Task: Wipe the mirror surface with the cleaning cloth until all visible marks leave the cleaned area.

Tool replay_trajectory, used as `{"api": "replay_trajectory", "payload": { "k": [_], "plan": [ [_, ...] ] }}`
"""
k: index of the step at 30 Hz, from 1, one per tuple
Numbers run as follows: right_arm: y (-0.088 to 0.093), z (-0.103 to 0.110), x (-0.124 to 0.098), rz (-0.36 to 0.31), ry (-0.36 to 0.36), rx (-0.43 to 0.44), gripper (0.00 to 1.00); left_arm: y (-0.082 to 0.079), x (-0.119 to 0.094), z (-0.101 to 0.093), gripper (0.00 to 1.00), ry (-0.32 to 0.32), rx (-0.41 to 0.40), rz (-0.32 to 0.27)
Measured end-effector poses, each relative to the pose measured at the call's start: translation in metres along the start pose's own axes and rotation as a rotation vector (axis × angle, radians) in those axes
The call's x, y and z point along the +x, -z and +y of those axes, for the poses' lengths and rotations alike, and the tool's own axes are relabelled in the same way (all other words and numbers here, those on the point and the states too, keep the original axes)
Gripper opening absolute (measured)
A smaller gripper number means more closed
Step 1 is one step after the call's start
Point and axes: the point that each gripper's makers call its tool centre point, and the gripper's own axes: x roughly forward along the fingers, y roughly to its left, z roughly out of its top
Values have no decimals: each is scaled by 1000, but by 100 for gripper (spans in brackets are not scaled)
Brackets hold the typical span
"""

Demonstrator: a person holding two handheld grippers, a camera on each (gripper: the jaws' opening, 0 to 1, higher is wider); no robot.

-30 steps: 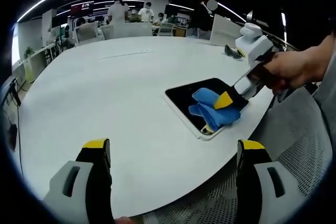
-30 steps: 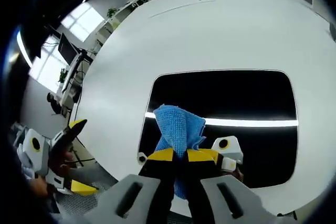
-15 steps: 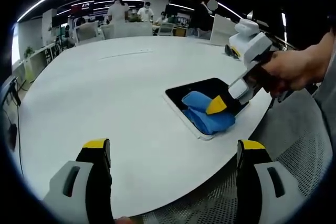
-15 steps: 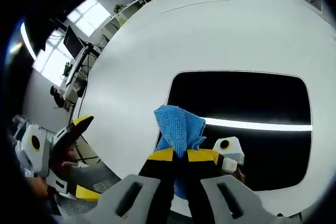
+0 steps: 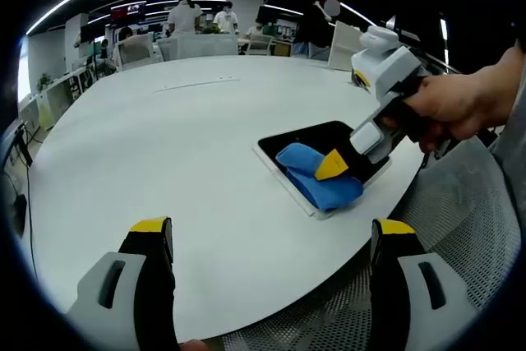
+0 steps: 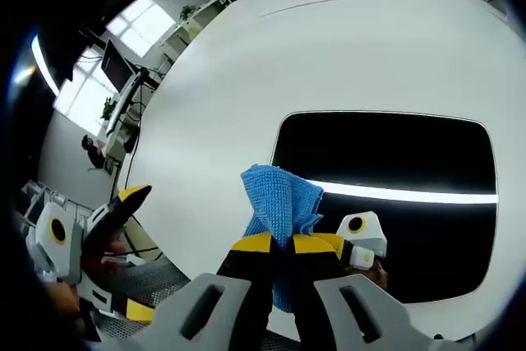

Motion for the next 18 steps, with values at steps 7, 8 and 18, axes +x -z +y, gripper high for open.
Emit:
{"api": "replay_trajectory", "payload": {
  "k": [7, 8, 18],
  "plan": [
    [0, 0, -1, 0, -2, -5, 1, 0, 0, 0, 99, 0, 1, 1],
    [-1, -1, -1, 2, -4, -4, 1, 0, 0, 0, 99, -1, 3, 2],
    [-18, -7, 5, -9, 7, -9, 1, 0, -1, -1, 99, 2, 4, 6]
  ]
}}
